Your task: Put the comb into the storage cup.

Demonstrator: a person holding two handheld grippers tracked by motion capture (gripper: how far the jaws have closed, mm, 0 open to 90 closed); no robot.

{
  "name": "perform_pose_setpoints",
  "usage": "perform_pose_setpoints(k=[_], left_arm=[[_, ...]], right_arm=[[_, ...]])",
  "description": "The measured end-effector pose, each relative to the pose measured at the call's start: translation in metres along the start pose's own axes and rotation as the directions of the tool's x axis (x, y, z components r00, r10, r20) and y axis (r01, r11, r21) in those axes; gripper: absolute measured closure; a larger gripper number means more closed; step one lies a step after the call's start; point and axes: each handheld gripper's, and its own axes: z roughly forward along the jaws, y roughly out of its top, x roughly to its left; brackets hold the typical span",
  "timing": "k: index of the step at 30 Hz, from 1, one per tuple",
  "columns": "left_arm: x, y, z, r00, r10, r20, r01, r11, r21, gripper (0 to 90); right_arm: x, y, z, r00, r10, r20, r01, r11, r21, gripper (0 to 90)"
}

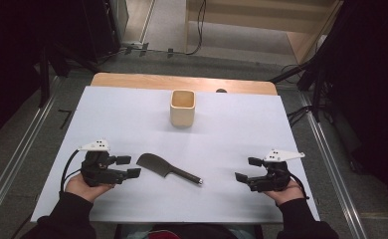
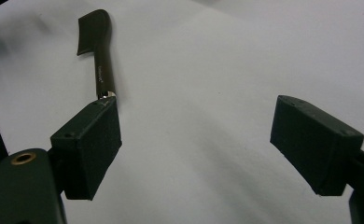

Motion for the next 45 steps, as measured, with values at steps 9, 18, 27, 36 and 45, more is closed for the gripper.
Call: perform_pose_setpoints(k=[9,18,27,36,45], left_arm=[[0.003,0.000,-0.002,0.9999,-0.014,0.008,0.014,0.9997,-0.020,27.2],[0.009,0.001,-0.005,0.9994,-0.034,0.007,0.035,0.9984,-0.045,23.4],[0.008,0.001,-0.005,0.9998,-0.022,-0.004,0.022,0.9990,-0.040,23.4],[0.008,0.002,-0.003,0.9999,-0.014,0.000,0.014,0.9995,-0.028,23.6],[0.007,0.002,-0.003,0.9999,-0.016,0.004,0.016,0.9995,-0.026,23.7]], right_arm=[[0.000,0.001,0.001,1.0000,-0.009,-0.002,0.009,1.000,-0.002,14.6],[0.006,0.013,0.008,0.9994,-0.030,-0.020,0.029,0.999,-0.027,14.6],[0.017,0.029,0.017,0.9972,-0.065,-0.036,0.064,0.997,-0.042,14.6],[0.026,0.039,0.030,0.9947,-0.085,-0.057,0.083,0.996,-0.037,14.6],[0.034,0.046,0.045,0.9922,-0.103,-0.069,0.102,0.995,-0.023,14.6]])
